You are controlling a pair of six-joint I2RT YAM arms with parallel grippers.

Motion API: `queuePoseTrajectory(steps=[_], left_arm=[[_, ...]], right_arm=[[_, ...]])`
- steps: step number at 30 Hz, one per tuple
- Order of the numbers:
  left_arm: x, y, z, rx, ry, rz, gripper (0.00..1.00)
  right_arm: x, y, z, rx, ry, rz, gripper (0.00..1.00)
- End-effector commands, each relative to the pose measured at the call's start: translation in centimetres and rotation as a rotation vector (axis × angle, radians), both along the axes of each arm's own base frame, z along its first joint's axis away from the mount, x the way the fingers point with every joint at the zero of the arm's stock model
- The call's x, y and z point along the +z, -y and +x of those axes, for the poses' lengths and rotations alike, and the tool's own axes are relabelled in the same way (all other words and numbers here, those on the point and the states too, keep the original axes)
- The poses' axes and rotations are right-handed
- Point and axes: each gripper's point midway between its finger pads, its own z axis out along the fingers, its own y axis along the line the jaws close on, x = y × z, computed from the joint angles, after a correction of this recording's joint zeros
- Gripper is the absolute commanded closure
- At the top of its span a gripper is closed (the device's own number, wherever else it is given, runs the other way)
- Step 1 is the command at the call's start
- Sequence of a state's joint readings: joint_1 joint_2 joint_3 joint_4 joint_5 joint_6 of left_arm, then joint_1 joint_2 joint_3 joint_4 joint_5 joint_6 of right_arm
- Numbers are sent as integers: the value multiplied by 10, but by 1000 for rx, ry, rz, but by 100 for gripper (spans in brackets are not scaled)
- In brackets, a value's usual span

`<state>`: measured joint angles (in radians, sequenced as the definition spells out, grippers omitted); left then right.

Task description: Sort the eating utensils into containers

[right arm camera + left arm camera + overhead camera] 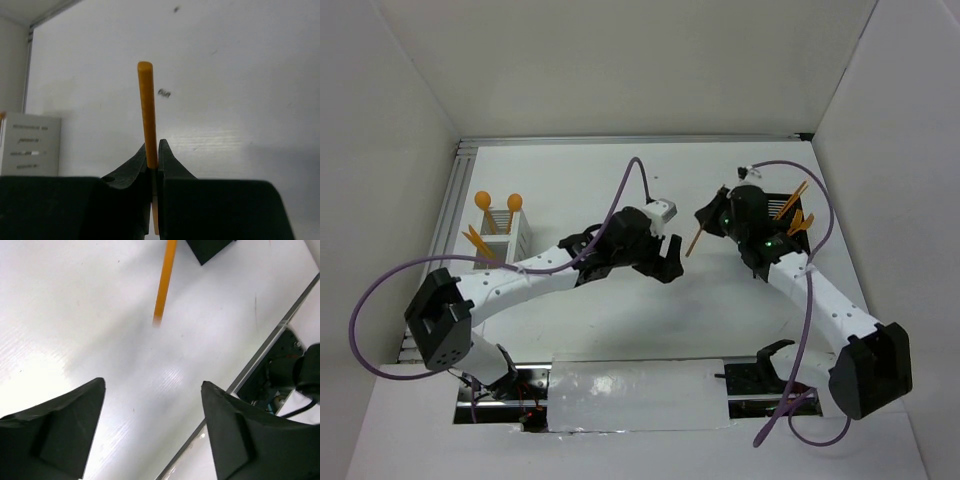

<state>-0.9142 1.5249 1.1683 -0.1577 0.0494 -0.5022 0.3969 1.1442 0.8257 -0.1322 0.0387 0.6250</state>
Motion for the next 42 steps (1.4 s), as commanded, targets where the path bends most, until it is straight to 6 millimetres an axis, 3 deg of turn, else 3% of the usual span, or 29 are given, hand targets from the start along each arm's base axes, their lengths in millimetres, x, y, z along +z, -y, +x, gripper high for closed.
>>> queuePoseTrajectory(steps=[1, 2, 4, 5, 8, 13, 16, 21, 22, 32, 39, 41, 42], left_arm=[[16, -13, -10, 24, 2, -44, 7], [5, -21, -15, 39, -24, -32, 0], [-12, -35, -24, 53, -70, -2, 0], [-10, -38, -20, 76, -78, -15, 0], [-28, -50, -27, 83, -117, 7, 0], [-48, -62, -33, 72, -137, 28, 0], [-53, -65, -32, 73, -140, 42, 0], [-57, -67, -26, 68, -139, 36, 0], [-57, -67, -25, 67, -141, 35, 0], [-60, -70, -22, 61, -157, 25, 0], [-61, -70, -22, 55, -169, 21, 0], [-61, -70, -23, 54, -171, 21, 0], [-61, -70, -22, 54, -165, 21, 0]], right_arm=[[50, 55, 29, -171, 142, -115, 100], [63, 66, 35, -202, 173, -140, 100], [88, 116, 49, -354, 247, -217, 100], [88, 117, 49, -349, 250, -231, 100], [111, 165, 53, -492, 312, -326, 100], [129, 233, 55, -660, 355, -426, 100], [127, 254, 61, -662, 362, -470, 100], [116, 260, 72, -618, 391, -482, 100], [104, 262, 74, -601, 374, -505, 100], [67, 262, 97, -555, 361, -509, 100], [50, 256, 105, -498, 338, -506, 70], [61, 247, 104, -457, 373, -486, 47], [65, 245, 102, -457, 385, -482, 41]])
